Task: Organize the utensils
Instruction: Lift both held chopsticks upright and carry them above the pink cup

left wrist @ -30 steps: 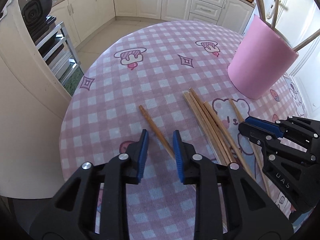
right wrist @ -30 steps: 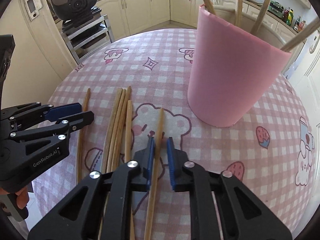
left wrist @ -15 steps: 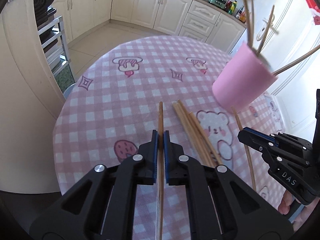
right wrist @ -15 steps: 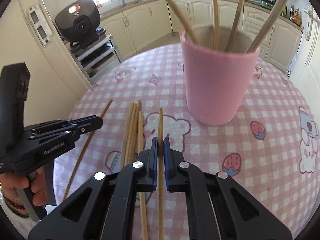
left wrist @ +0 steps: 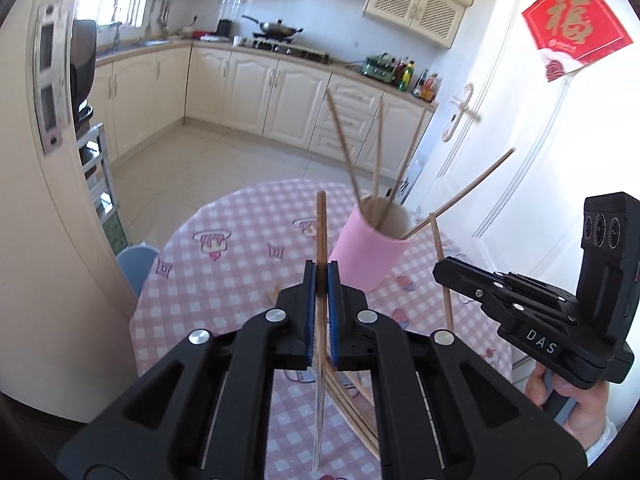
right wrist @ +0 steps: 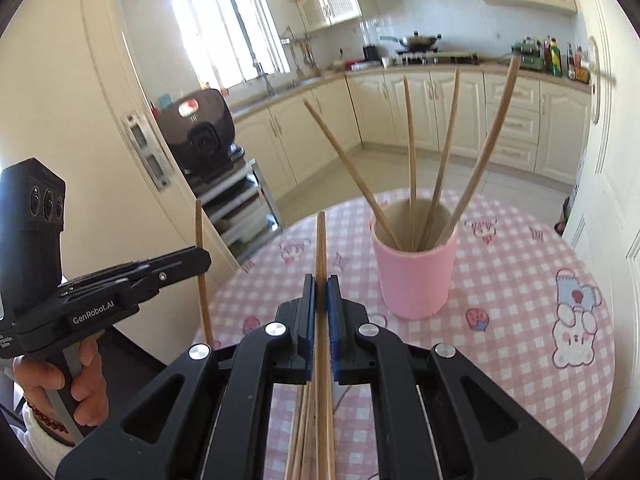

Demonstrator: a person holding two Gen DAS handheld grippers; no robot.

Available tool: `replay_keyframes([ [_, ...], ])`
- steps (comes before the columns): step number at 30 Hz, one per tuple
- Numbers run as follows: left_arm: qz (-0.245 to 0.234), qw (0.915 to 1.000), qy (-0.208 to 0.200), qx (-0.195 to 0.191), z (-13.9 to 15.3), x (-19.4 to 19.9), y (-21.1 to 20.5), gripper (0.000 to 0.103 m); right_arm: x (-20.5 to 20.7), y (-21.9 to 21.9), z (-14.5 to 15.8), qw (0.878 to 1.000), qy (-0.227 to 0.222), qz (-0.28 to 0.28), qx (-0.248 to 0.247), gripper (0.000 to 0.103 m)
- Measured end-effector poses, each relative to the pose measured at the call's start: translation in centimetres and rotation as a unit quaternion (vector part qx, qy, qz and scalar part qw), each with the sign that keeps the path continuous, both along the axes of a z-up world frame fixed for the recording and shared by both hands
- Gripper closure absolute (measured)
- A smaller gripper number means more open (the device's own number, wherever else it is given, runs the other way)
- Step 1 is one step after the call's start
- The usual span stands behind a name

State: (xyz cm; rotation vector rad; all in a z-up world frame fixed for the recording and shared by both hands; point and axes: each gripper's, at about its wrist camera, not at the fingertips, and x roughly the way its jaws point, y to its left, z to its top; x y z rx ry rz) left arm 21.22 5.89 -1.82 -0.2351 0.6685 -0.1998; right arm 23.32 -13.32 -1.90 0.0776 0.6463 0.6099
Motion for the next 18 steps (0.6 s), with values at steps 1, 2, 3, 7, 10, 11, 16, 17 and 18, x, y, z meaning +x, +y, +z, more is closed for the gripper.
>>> replay_keyframes([
  [1, -0.002, 1.0000, -0.006, -0.001, 0.3, -0.4, -0.3, 0.097, -0.2, 0.0, 0.3, 1.000, -0.008, 0.001, 0.004, 0.098],
  [2, -0.003, 0.9999, -0.013, -0.001, 0.8, -0.7, -0.4, 0.097, -0.3, 0.0, 0.6, 1.000, -0.014, 0.001, 0.007, 0.098],
  [3, -0.005, 0.9998, -0.018, -0.002, 1.2, -0.9, -0.5, 0.097, -0.5, 0.0, 0.9, 1.000, -0.019, 0.003, 0.011, 0.098],
  [7, -0.011, 0.9993, -0.035, -0.004, 2.3, -1.7, -0.9, 0.097, -1.0, 0.0, 1.4, 0.999, -0.035, 0.002, 0.021, 0.098],
  [10, -0.015, 0.9989, -0.043, -0.009, 3.0, -2.2, -1.1, 0.097, -1.3, -0.1, 1.5, 0.999, -0.044, -0.002, 0.020, 0.098],
  [11, -0.018, 0.9988, -0.044, -0.009, 3.1, -2.3, -1.2, 0.097, -1.4, -0.1, 1.7, 0.999, -0.047, -0.006, 0.021, 0.098],
  [16, -0.018, 0.9981, -0.058, -0.010, 4.1, -2.4, -1.5, 0.097, -2.0, -0.5, 2.8, 0.997, -0.068, -0.016, 0.018, 0.098],
  [17, -0.017, 0.9978, -0.063, -0.008, 4.2, -2.4, -1.6, 0.097, -2.2, -0.6, 3.0, 0.997, -0.074, -0.019, 0.018, 0.098],
  [18, -0.016, 0.9975, -0.068, -0.004, 4.5, -2.4, -1.8, 0.097, -2.3, -0.7, 3.3, 0.996, -0.081, -0.023, 0.017, 0.098],
])
